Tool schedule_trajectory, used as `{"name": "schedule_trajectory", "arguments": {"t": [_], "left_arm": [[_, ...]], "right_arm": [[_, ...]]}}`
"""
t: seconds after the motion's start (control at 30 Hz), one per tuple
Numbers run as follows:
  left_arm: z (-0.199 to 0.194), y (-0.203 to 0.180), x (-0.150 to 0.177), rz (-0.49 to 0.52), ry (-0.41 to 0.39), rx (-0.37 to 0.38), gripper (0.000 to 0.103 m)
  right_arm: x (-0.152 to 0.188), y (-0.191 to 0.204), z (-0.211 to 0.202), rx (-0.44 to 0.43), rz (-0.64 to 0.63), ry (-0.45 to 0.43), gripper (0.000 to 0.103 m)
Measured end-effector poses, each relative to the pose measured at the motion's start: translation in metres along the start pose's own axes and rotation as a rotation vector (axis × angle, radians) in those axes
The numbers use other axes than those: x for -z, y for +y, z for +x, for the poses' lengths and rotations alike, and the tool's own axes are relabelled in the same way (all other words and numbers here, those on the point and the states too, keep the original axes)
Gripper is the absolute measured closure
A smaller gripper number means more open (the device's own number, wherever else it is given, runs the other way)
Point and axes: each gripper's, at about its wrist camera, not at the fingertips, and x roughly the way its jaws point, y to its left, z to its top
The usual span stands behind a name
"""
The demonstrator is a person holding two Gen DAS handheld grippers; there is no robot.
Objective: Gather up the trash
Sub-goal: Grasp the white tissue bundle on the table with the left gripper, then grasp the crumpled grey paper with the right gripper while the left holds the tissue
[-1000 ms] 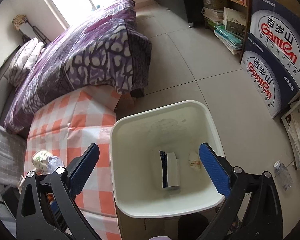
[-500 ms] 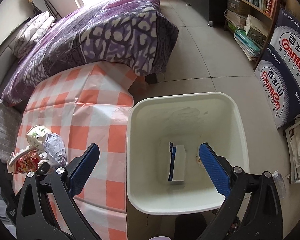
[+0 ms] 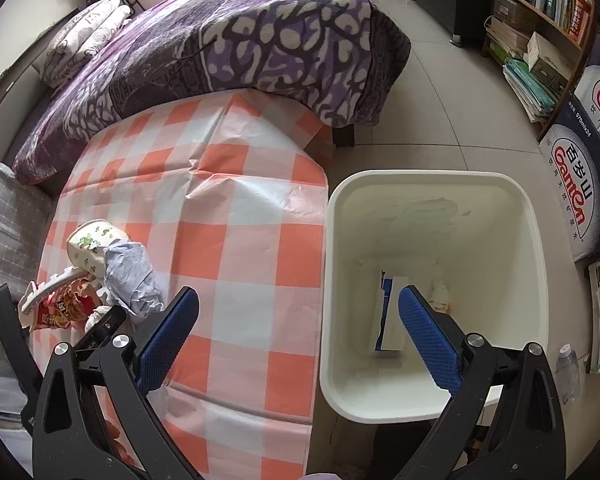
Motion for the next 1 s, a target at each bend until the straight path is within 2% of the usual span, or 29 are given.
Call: {"name": "schedule_trajectory", "arguments": {"t": [0.2, 0.37, 0.67, 0.87, 0.97, 1.0], "left_arm": [[-0.023, 0.028, 0.003, -0.045, -0.055, 0.022, 0.051], [-0.043, 0.059, 0.016, -0.057, -0.101, -0.010, 0.051], [-0.070, 0.123, 0.034, -0.136, -0.144, -0.035, 0.051], [-0.076, 0.143, 0.038, -0.152, -0.158, -0.043, 0.051], [-0.077, 0.144, 0.039, -0.146, -0.165, -0.046, 0.051], [-0.077, 0.144, 0.039, -0.144, -0.166, -0.048, 0.051]], "right_arm": [[0.005, 0.032, 0.014, 0.005, -0.062, 0.012, 0.007], [0.012, 0.067, 0.028, 0.007, -0.140, 0.021, 0.007], [0.012, 0.114, 0.063, -0.062, -0.169, 0.051, 0.007], [0.011, 0.139, 0.074, -0.091, -0.230, 0.023, 0.008], [0.012, 0.145, 0.082, -0.101, -0.240, 0.045, 0.017], [0.013, 0.146, 0.086, -0.107, -0.238, 0.063, 0.025]]}}
